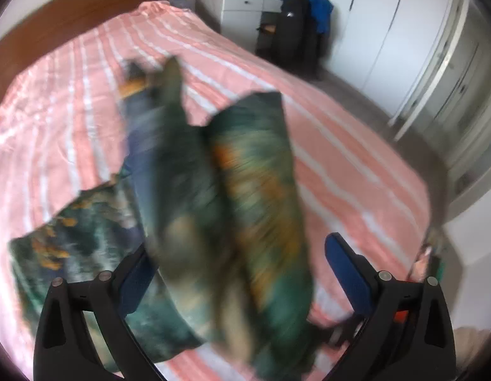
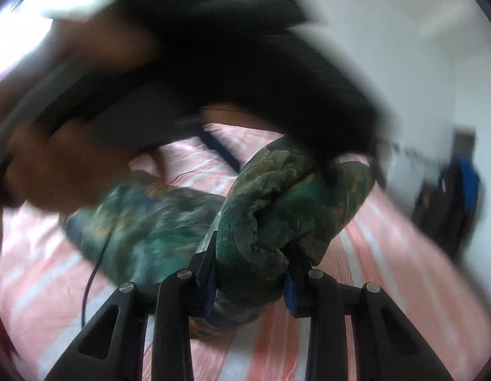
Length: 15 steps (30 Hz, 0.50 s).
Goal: Fold large clothes
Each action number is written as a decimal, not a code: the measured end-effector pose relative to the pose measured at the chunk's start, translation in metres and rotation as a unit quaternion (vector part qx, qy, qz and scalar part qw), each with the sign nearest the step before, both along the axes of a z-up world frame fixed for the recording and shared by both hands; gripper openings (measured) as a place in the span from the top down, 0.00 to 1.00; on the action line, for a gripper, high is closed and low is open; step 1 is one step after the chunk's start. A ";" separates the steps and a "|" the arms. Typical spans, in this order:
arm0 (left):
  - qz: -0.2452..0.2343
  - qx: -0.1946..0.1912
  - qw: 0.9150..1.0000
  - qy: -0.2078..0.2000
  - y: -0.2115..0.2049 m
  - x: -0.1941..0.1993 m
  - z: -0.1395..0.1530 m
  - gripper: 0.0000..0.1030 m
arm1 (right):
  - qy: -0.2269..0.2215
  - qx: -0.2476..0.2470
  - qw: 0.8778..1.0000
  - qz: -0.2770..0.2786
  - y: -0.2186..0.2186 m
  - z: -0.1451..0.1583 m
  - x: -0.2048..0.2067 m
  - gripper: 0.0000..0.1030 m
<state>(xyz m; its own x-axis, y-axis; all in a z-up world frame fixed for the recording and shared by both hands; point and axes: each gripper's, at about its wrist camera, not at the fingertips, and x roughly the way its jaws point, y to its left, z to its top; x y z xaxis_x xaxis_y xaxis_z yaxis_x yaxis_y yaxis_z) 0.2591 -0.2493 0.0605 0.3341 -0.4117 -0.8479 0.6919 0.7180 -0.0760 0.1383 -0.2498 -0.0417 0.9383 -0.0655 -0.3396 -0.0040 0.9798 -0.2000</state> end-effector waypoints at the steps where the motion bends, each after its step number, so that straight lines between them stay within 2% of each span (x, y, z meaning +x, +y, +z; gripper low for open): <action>1: 0.004 0.033 0.999 -0.016 -0.002 -0.005 -0.003 0.02 | -0.003 -0.028 1.000 0.010 0.013 -0.001 0.002 0.68; 2: 0.008 0.074 0.996 -0.041 -0.005 -0.010 -0.008 0.02 | -0.006 -0.068 0.997 0.023 0.032 -0.001 0.003 0.69; 3: 0.010 0.112 0.991 -0.071 -0.007 -0.015 -0.015 0.02 | -0.009 -0.082 0.996 0.030 0.043 -0.001 -0.002 0.69; 4: 0.014 0.140 0.985 -0.094 -0.005 -0.017 -0.021 0.20 | -0.011 -0.088 0.995 0.037 0.050 -0.001 -0.002 0.69; 6: 0.028 0.172 0.977 -0.124 0.001 -0.016 -0.030 0.64 | -0.009 -0.085 0.995 0.048 0.058 0.001 0.003 0.69; 7: 0.028 0.149 0.982 -0.111 0.009 -0.011 -0.029 0.71 | -0.007 -0.079 0.996 0.047 0.058 0.000 0.006 0.69; 9: 0.038 0.126 0.986 -0.099 0.026 0.000 -0.025 0.74 | 0.005 -0.043 0.997 0.056 0.053 0.002 0.010 0.60; 10: 0.042 0.110 0.988 -0.099 0.040 0.009 -0.019 0.74 | 0.010 -0.019 0.998 0.067 0.049 0.005 0.007 0.46; 11: 0.043 0.097 0.990 -0.095 0.051 0.016 -0.016 0.74 | 0.016 0.010 0.996 0.085 0.044 0.009 0.003 0.28; 12: 0.047 0.084 0.991 -0.089 0.065 0.025 -0.011 0.74 | 0.020 0.038 0.994 0.098 0.039 0.012 -0.001 0.24; 14: 0.069 0.055 0.993 -0.077 0.100 0.046 -0.003 0.74 | 0.027 0.116 0.987 0.110 0.019 0.018 -0.013 0.24; 15: 0.081 0.043 0.993 -0.071 0.121 0.053 -0.001 0.74 | 0.032 0.135 0.984 0.108 0.011 0.018 -0.015 0.24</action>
<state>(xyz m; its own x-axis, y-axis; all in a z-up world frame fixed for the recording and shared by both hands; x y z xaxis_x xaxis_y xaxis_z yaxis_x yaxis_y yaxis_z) 0.3124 -0.1280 0.0590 0.5089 -0.2705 -0.8172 0.5663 0.8202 0.0812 0.1232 -0.2385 -0.0238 0.8964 0.2344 -0.3762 -0.2225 0.9720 0.0754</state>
